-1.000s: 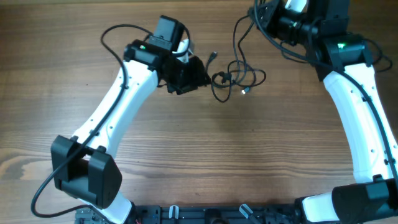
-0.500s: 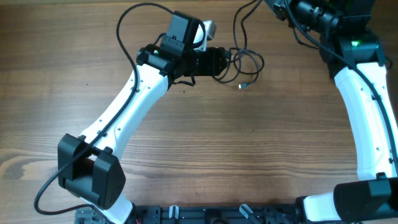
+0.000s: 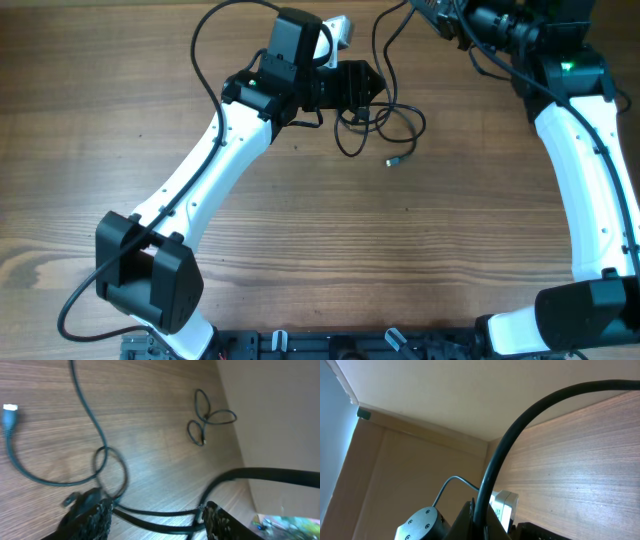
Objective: Untangle cables
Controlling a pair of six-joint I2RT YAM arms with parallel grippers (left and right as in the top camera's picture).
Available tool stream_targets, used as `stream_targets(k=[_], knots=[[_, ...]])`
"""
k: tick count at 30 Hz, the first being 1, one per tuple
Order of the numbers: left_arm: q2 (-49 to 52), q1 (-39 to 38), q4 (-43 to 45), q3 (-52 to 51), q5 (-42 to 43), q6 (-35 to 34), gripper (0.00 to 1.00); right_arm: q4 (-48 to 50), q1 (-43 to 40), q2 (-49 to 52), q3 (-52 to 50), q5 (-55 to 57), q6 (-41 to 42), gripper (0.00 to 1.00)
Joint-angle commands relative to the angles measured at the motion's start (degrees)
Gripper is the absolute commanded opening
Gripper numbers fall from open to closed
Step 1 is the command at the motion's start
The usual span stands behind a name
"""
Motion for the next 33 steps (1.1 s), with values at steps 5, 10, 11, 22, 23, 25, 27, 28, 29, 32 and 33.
stream_targets(k=[5, 10, 11, 22, 23, 25, 27, 28, 29, 32, 33], knots=[[0.44, -0.26, -2.86, -0.13, 3.28, 14.82, 0.6, 0.35, -0.35, 0.57, 0.63, -2.56, -1.42, 0.04], [1.03, -0.28, -5.03, -0.13, 3.87, 24.65, 0.56, 0.52, -0.35, 0.57, 0.63, -4.31, -1.38, 0.04], [1.16, -0.26, -4.94, -0.15, 3.89, 24.87, 0.56, 0.57, -0.35, 0.57, 0.63, -5.01, -1.4, 0.04], [1.4, -0.92, -3.56, -0.15, 3.67, 28.96, 0.61, 3.91, -0.37, 0.57, 0.63, -9.44, 0.35, 0.04], [1.4, -0.98, -3.56, -0.15, 3.69, 28.83, 0.61, 4.52, -0.37, 0.57, 0.63, -9.86, 0.59, 0.04], [1.4, -1.14, -3.58, -0.15, 3.69, 28.83, 0.61, 5.4, -0.37, 0.57, 0.63, -10.34, 1.7, 0.04], [1.4, -1.53, -3.58, -0.15, 4.17, 28.83, 0.6, 6.01, -0.39, 0.57, 0.63, -10.73, 1.84, 0.04], [1.4, -1.88, -3.58, -0.15, 5.51, 28.83, 0.59, 6.49, -0.39, 0.57, 0.63, -10.75, 2.62, 0.04], [1.4, -2.1, -3.58, -0.15, 6.64, 28.83, 0.58, 7.1, -0.42, 0.59, 0.63, -10.75, 3.67, 0.04], [1.4, -2.47, -3.74, -0.15, 8.41, 28.81, 0.54, 10.36, -0.42, 0.59, 0.63, -11.58, 6.54, 0.04], [1.4, -2.64, -4.04, -0.15, 8.39, 28.83, 0.53, 12.85, -0.42, 0.59, 0.63, -12.44, 8.26, 0.04]])
